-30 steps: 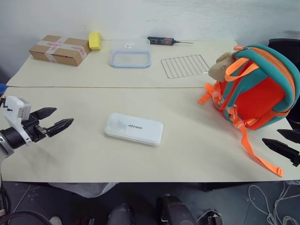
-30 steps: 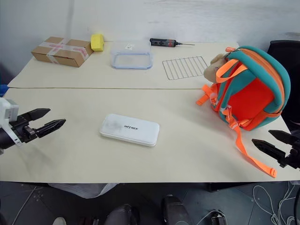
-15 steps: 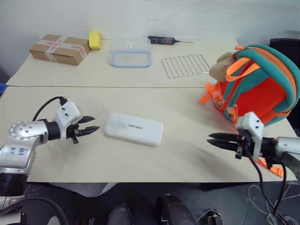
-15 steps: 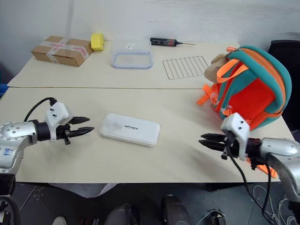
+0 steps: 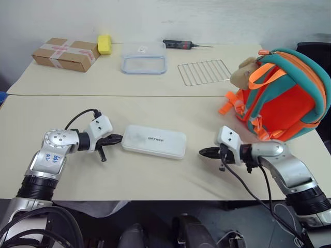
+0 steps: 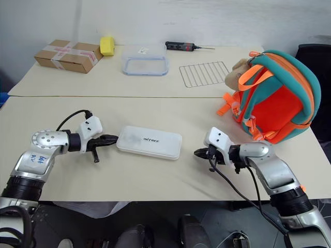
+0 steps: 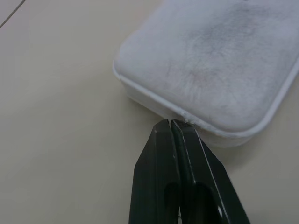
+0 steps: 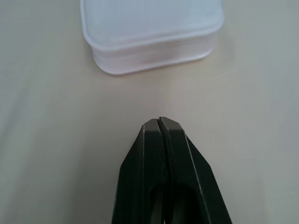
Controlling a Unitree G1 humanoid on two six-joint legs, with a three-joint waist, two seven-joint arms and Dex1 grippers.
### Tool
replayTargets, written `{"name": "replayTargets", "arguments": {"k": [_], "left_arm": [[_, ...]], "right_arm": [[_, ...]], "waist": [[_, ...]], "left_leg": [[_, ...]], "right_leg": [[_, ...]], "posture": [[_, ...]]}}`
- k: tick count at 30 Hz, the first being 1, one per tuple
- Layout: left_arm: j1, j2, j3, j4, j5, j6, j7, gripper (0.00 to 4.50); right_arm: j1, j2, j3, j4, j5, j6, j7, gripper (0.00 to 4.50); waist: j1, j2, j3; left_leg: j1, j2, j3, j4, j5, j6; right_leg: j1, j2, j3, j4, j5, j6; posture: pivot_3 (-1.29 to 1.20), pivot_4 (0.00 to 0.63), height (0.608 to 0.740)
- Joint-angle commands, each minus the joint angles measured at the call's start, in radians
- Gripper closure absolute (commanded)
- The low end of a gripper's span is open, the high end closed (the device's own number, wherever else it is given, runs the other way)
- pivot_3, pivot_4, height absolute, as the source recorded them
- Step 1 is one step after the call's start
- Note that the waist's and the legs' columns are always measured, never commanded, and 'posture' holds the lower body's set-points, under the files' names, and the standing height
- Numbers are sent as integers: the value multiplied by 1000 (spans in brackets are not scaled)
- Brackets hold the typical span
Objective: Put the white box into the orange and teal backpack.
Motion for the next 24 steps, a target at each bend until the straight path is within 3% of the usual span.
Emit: {"name": "replayTargets", "arguments": {"k": [1,7,8,11,19,23,24], "left_arm": [[11,-16,-9,-109,-47,37,-44,4455],[15,-31,49,-180,-151,224,-54,4455],[19,-18,60,-185,-189,282,-80,4271],[4,6,90,-156,-253,423,-100,3678],[-145,31,185,48,-458,997,-90,1267],[-135,60,53,55,-392,991,-94,54],[-158,39,61,86,-409,1022,-90,20]], "right_arm": [[-28,11,-6,14,-33,-28,-17,4500],[-43,11,-1,41,-90,-52,-29,4500],[-43,12,1,41,-93,-52,-24,4500],[-47,16,5,46,-108,-62,-23,4500],[-56,49,-21,79,-116,-78,-68,4500],[-62,51,-20,91,-113,-89,-61,4500],[-65,52,-19,96,-115,-95,-60,4500]], "waist": [[0,0,0],[0,0,0],[-2,0,0],[-6,0,0],[-3,0,0],[-4,0,0],[-4,0,0]], "left_leg": [[0,0,0,0,0,0],[0,0,0,1,0,0],[0,0,0,1,0,0],[0,0,0,0,0,0],[0,0,0,1,0,0],[1,0,0,1,0,0],[1,0,0,1,0,0]], "right_leg": [[0,0,0,0,0,0],[0,0,0,1,0,0],[0,0,0,2,0,0],[0,0,0,2,0,0],[0,0,0,2,0,0],[0,0,0,2,0,0],[0,0,0,2,0,0]], "posture": [[0,150,740],[0,150,740],[0,150,740],[0,150,740],[0,150,740],[0,150,740],[0,150,740]]}}
